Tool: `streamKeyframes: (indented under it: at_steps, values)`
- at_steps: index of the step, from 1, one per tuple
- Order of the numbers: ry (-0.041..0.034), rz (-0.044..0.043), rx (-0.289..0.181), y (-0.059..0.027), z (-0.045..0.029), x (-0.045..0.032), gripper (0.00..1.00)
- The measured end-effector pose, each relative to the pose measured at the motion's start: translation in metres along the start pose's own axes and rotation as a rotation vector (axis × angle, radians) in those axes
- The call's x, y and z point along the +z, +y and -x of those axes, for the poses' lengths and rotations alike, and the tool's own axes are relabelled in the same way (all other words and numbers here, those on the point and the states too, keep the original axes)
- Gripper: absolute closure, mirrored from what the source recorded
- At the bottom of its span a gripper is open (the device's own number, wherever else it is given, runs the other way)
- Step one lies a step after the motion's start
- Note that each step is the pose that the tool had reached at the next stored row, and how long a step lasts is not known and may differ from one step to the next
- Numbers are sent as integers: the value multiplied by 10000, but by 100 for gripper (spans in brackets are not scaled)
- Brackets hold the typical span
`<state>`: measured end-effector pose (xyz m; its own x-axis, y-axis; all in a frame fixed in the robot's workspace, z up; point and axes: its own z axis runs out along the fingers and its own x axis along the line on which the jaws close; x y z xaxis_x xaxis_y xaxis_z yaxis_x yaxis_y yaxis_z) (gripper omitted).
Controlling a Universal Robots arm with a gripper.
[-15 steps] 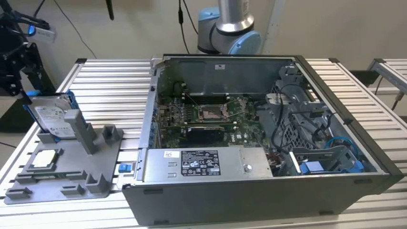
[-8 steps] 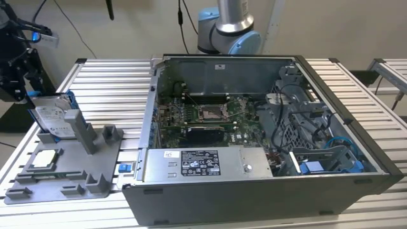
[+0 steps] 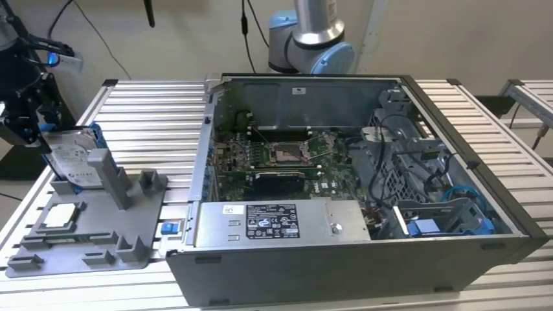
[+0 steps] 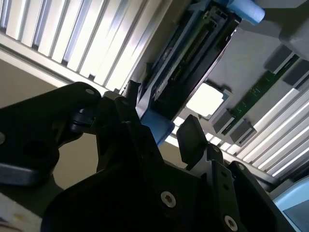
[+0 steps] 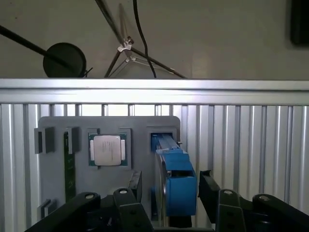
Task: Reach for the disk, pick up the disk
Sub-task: 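Pick up the disk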
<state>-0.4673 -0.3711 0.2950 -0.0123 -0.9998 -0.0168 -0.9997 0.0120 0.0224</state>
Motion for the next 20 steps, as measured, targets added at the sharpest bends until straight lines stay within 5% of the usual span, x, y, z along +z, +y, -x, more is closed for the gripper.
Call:
streamKeyframes:
  at_steps: [9, 14, 20]
  values:
    - [-16, -4, -18, -3, -2, 164, 0]
    - [-314, -43, -51, -1, -1, 206, 0]
    - [-328, -84, -75, 25, -3, 238, 0]
